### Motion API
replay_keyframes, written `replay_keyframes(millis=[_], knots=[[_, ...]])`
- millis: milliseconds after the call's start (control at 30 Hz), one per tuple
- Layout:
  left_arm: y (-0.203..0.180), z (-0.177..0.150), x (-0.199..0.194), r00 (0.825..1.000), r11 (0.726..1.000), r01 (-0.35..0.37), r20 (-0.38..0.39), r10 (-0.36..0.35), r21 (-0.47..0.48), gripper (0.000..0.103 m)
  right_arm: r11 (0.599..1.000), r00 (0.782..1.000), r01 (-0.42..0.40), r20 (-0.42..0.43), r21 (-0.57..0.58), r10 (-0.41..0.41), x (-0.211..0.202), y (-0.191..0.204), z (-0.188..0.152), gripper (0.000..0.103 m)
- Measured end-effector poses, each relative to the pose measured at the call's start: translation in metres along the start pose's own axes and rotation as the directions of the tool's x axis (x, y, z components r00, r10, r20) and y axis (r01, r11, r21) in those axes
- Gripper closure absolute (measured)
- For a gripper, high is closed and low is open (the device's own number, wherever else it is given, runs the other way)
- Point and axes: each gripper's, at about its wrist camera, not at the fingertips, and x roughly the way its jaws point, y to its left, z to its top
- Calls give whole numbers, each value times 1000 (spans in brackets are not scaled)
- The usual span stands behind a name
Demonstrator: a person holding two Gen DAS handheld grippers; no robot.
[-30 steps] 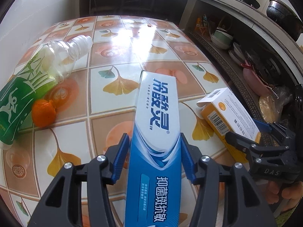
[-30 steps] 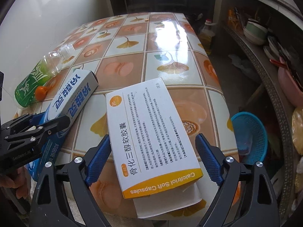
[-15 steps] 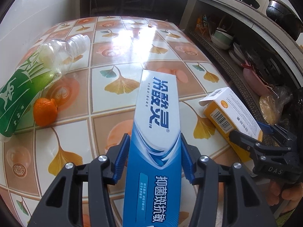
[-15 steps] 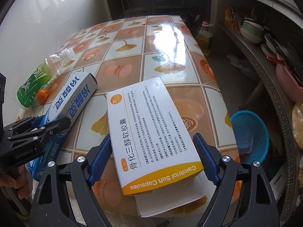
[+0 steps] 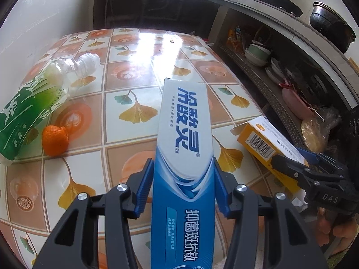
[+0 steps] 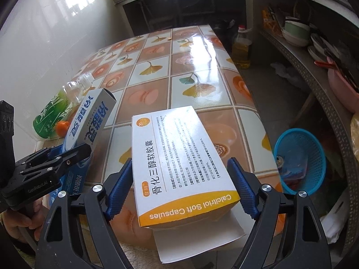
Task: Collect trash
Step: 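Lift the toothpaste box in the left tool while the right tool lifts the medicine box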
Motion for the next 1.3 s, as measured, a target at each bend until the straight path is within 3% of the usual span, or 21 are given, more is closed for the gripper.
replay_keyframes(millis=[1300], knots=[[1, 0, 1, 1000, 1000, 7, -2, -7, -2, 55, 1000, 1000, -10, -1, 10, 10, -1, -6, -1, 26]])
